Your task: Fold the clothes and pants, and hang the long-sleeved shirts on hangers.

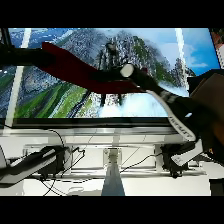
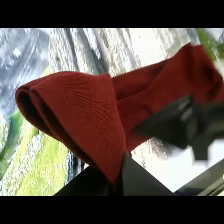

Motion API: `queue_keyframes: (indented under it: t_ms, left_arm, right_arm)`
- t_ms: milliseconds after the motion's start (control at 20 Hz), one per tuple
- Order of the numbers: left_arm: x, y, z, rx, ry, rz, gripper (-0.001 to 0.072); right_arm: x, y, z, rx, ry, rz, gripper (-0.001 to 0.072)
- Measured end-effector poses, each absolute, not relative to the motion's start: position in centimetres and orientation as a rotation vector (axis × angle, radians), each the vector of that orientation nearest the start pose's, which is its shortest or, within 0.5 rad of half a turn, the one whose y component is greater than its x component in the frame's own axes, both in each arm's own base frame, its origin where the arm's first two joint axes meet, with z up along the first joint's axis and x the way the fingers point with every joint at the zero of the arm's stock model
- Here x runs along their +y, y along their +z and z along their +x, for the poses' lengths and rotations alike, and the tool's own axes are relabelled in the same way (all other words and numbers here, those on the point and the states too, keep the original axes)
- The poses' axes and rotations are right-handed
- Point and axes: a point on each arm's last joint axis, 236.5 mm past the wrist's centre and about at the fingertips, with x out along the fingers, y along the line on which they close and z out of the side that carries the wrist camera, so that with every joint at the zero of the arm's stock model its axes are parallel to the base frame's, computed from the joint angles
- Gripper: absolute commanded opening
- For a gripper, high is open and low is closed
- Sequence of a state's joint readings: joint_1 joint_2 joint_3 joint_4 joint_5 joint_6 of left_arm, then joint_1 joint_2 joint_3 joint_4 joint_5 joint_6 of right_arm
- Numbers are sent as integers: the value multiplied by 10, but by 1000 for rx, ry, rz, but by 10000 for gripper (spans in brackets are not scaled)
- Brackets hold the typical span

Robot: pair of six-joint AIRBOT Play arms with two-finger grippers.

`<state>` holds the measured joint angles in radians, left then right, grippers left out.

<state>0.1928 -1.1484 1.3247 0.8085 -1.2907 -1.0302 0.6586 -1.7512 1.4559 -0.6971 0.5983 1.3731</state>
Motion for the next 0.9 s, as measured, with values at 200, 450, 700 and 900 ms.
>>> queue_keyframes:
  t_ms: [200, 450, 700, 900]
  left_arm:
    - [-85, 179, 390, 813, -606, -197, 15]
    - [-122, 174, 397, 827, -721, -303, 15]
    - [-228, 156, 401, 877, -951, -467, 15]
    - [-345, 128, 403, 889, -1014, -619, 68]
  right_arm:
    - [492, 22, 374, 1033, 908, 463, 9]
    - [461, 25, 404, 1045, 880, 453, 9]
    - [334, 20, 460, 1110, 734, 358, 9]
    - [214, 42, 492, 1101, 568, 344, 9]
